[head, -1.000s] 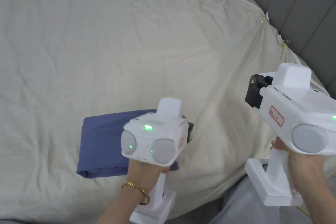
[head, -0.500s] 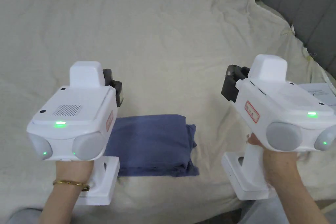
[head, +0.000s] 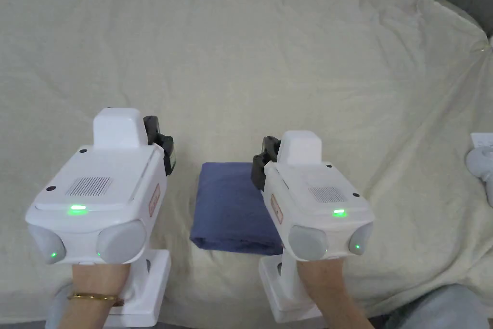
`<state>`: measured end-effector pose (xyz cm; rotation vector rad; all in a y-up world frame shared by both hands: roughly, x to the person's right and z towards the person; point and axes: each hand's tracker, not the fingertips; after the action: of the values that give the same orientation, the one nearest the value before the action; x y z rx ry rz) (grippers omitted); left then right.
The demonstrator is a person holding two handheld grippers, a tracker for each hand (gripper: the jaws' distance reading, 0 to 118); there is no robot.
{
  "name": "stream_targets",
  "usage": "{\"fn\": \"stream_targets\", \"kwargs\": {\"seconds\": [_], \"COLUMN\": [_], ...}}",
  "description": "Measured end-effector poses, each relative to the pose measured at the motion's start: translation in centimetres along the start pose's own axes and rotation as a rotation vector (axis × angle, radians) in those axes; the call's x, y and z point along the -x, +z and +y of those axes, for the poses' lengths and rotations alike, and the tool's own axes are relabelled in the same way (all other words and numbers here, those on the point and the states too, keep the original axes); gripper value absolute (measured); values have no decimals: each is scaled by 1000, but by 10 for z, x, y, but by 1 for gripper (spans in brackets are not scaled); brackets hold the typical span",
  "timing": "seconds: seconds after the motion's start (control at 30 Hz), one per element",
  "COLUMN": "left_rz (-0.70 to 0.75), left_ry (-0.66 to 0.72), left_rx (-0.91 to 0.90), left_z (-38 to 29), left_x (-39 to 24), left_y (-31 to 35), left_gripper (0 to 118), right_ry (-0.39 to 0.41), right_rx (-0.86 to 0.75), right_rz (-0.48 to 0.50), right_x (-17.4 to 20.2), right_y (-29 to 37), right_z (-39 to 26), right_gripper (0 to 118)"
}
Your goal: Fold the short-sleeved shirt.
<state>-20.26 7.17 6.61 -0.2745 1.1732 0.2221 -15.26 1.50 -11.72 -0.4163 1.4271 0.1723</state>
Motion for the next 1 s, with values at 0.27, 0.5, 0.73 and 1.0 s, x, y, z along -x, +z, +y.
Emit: {"fn": "stream_targets", "kwargs": {"seconds": [0.27, 0.5, 0.73, 1.0], "left_rz": [6, 0, -272, -548], "left_ry": [11, 20, 332, 406], "left_rx": [22, 50, 352, 835], "left_z": [-6, -7, 10, -18], "left_x": [6, 8, 35, 57], "left_y": [-3, -12, -59, -133], "left_gripper": [0, 0, 89, 118], "right_ry": [26, 61, 9, -52], "right_rx": [179, 200, 190, 199], "right_rz": [-68, -67, -67, -61], "right_x": [2, 2, -1, -10], "right_y": [-27, -33, -30, -34], "right_z": [-51, -68, -68, -69], "right_gripper": [0, 0, 0, 0]}}
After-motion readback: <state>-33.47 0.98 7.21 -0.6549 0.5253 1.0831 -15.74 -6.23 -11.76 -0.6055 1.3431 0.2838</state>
